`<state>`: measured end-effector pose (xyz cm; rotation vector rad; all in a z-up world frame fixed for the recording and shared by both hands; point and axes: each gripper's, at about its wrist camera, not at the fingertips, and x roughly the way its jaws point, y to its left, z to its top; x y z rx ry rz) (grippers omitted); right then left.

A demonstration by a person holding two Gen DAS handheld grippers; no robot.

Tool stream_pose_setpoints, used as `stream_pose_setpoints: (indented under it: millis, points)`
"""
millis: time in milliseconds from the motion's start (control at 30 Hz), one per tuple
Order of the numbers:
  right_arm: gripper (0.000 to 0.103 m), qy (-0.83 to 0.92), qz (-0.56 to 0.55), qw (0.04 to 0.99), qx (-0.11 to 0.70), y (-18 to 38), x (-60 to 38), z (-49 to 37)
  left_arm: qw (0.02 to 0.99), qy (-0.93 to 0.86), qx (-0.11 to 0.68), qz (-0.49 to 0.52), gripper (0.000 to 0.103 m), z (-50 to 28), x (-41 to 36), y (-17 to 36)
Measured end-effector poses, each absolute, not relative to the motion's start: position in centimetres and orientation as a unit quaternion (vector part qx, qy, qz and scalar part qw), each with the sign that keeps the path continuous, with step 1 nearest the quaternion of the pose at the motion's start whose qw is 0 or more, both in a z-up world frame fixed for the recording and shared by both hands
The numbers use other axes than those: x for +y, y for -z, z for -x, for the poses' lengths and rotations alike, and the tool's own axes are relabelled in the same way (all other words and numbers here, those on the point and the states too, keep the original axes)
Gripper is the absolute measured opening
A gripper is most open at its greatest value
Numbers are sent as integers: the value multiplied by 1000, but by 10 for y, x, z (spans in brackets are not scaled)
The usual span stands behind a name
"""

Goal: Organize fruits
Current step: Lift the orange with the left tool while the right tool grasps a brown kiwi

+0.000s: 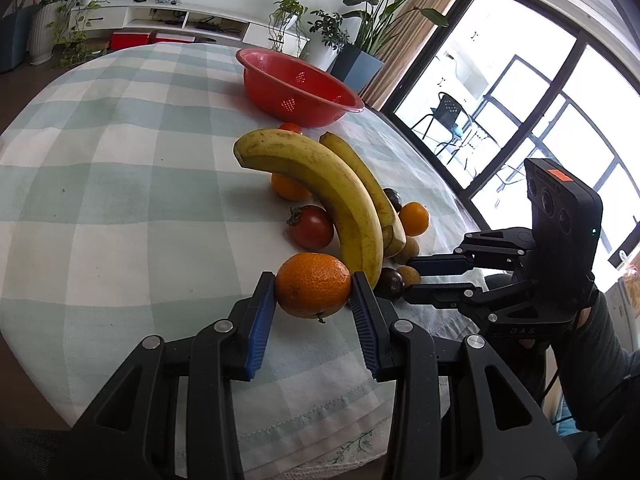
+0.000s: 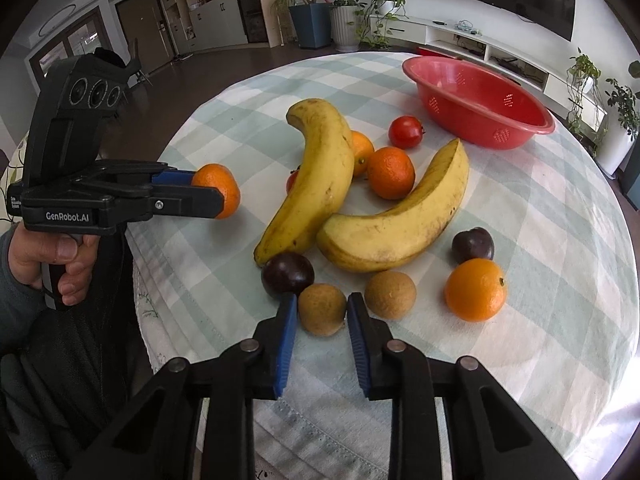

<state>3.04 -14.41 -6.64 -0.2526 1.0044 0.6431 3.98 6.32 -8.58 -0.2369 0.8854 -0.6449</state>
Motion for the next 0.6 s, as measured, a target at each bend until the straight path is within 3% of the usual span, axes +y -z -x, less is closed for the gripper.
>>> stream_pose_setpoints:
  millis: [600]
  points:
    - [28,-300,139,815,475,69,-141,-28,847,304,423,102,36,-42,62,89]
